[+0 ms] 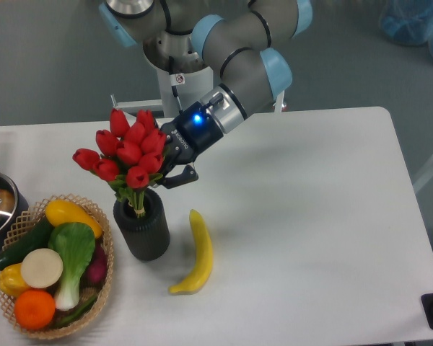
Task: Pick up the flowers from the vase
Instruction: 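Lift the gripped tulips upward out of the black vase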
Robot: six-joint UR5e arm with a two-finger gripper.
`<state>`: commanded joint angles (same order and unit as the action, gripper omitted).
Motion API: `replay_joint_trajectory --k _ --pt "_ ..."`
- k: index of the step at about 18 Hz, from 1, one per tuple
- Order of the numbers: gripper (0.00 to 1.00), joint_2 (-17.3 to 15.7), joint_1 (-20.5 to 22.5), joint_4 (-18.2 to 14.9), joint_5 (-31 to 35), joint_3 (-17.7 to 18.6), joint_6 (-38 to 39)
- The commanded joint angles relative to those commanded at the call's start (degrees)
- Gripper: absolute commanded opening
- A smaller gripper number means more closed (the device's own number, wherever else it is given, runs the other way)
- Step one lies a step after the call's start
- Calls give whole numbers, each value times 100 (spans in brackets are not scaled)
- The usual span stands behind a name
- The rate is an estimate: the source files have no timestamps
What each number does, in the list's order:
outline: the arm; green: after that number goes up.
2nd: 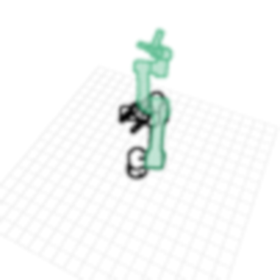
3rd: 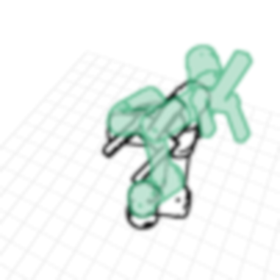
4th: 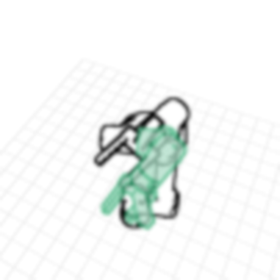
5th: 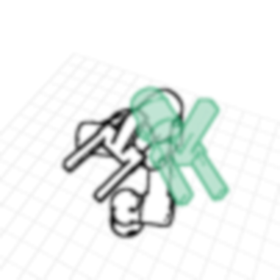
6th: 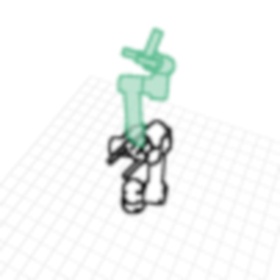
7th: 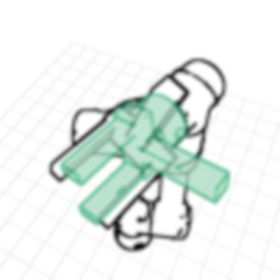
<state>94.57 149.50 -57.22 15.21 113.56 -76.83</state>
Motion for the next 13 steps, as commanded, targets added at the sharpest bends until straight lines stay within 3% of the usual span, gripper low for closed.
replay_joint_trajectory --k 4,13 --pt "47 -79 26 0 -9 -62 326" --pt "48 -167 202 0 -694 -70 932"
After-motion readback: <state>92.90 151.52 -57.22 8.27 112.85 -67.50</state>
